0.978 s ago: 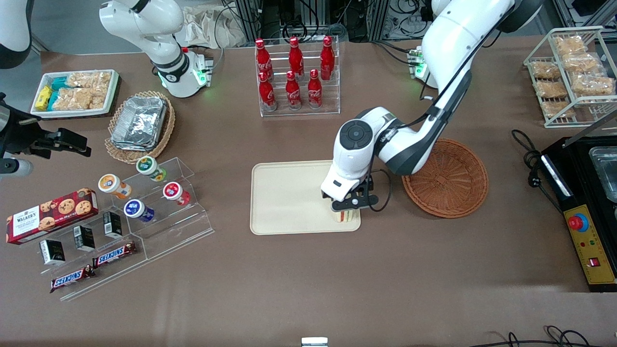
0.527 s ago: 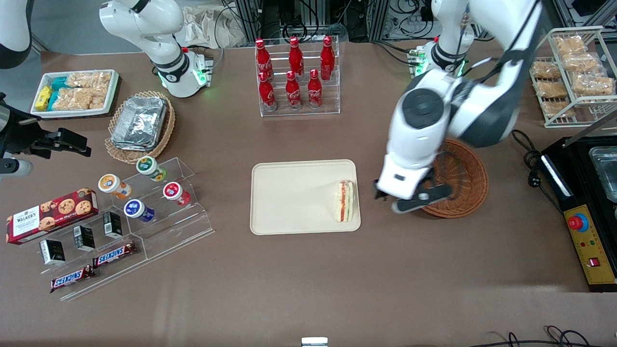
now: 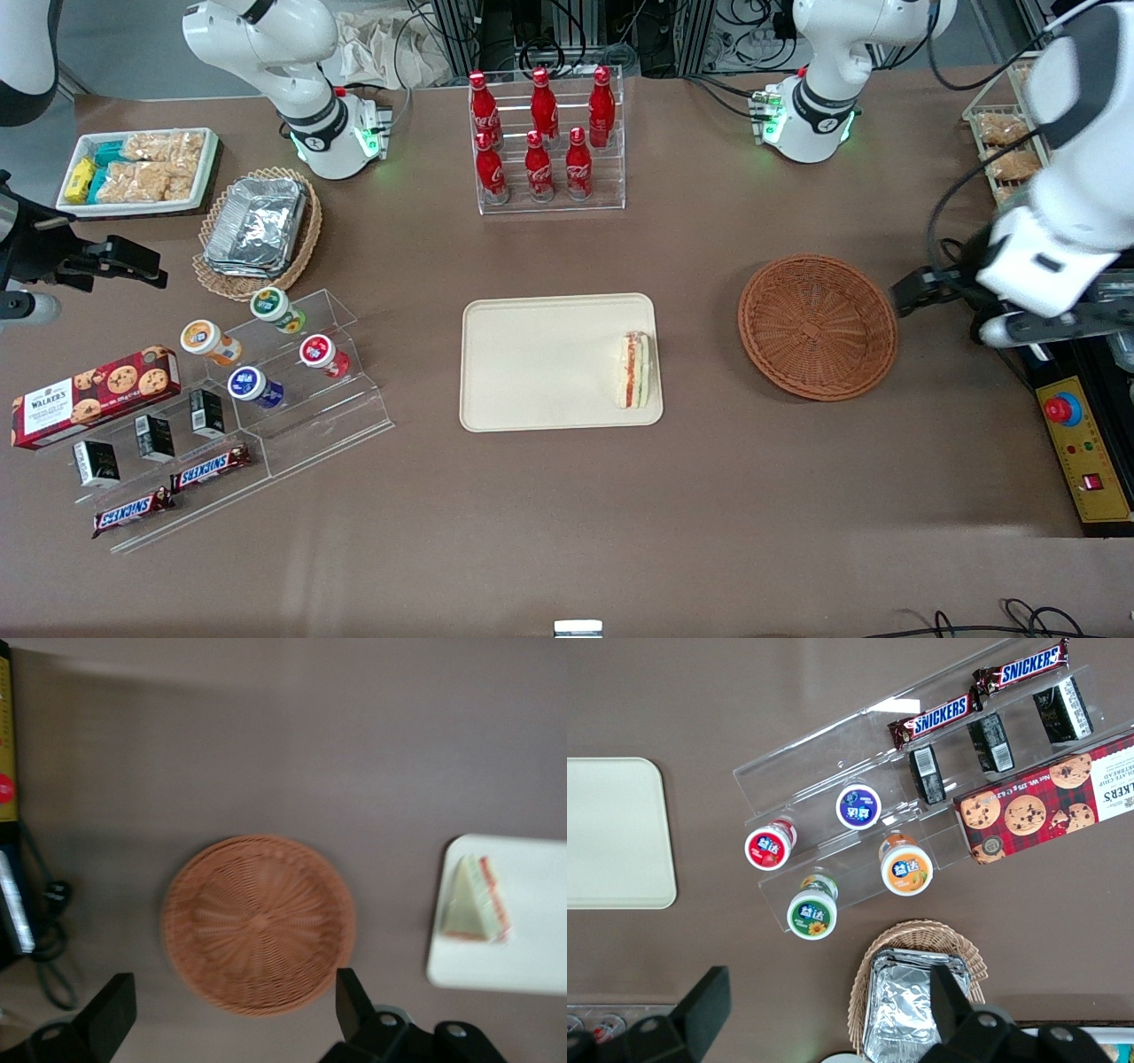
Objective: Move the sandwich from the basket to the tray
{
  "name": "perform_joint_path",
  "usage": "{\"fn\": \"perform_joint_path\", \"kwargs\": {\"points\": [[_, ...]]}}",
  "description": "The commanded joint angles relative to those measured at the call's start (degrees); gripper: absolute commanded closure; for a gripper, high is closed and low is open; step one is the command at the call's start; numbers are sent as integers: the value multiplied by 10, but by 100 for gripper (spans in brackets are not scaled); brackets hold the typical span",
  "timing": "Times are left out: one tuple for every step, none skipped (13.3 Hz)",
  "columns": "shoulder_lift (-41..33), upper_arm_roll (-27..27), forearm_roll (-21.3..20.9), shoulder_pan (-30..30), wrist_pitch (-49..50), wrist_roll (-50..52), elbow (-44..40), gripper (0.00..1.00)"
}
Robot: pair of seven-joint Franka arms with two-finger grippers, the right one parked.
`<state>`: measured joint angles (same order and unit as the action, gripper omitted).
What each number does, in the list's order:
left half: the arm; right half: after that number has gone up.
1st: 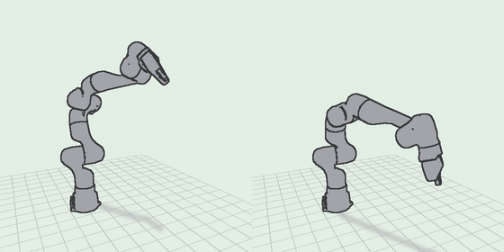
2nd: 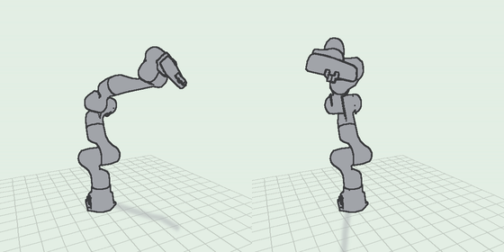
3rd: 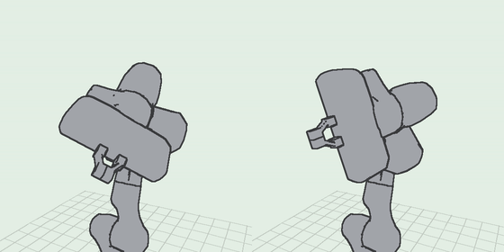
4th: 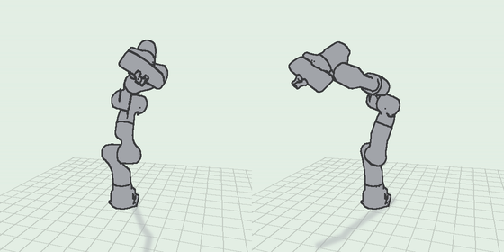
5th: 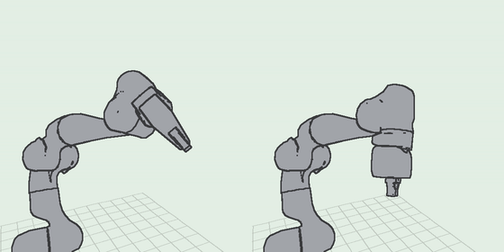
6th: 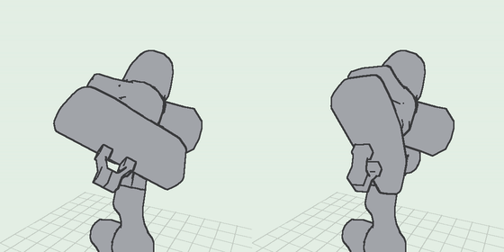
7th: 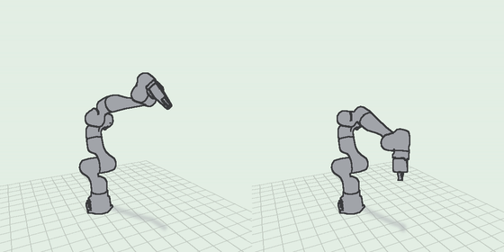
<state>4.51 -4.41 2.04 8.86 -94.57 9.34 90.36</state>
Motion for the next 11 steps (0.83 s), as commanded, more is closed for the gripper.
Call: {"fn": "perform_joint_path", "kwargs": {"points": [[-27,-16,9,4,17,-55,32,0],[-28,-17,3,4,27,-78,30,0],[-27,-17,0,1,46,-98,28,0],[-22,-17,-2,-1,52,-106,22,0],[-18,-17,-18,-9,52,-117,12,0],[-4,-16,-40,-10,52,-145,-8,0],[6,-17,-48,-11,57,-169,-23,0],[6,-17,-48,-11,63,-171,-22,0],[5,-16,-48,-11,64,-168,-19,0],[6,-16,-48,-11,64,-167,-21,0],[8,-17,-48,-11,64,-167,-23,0]]}}
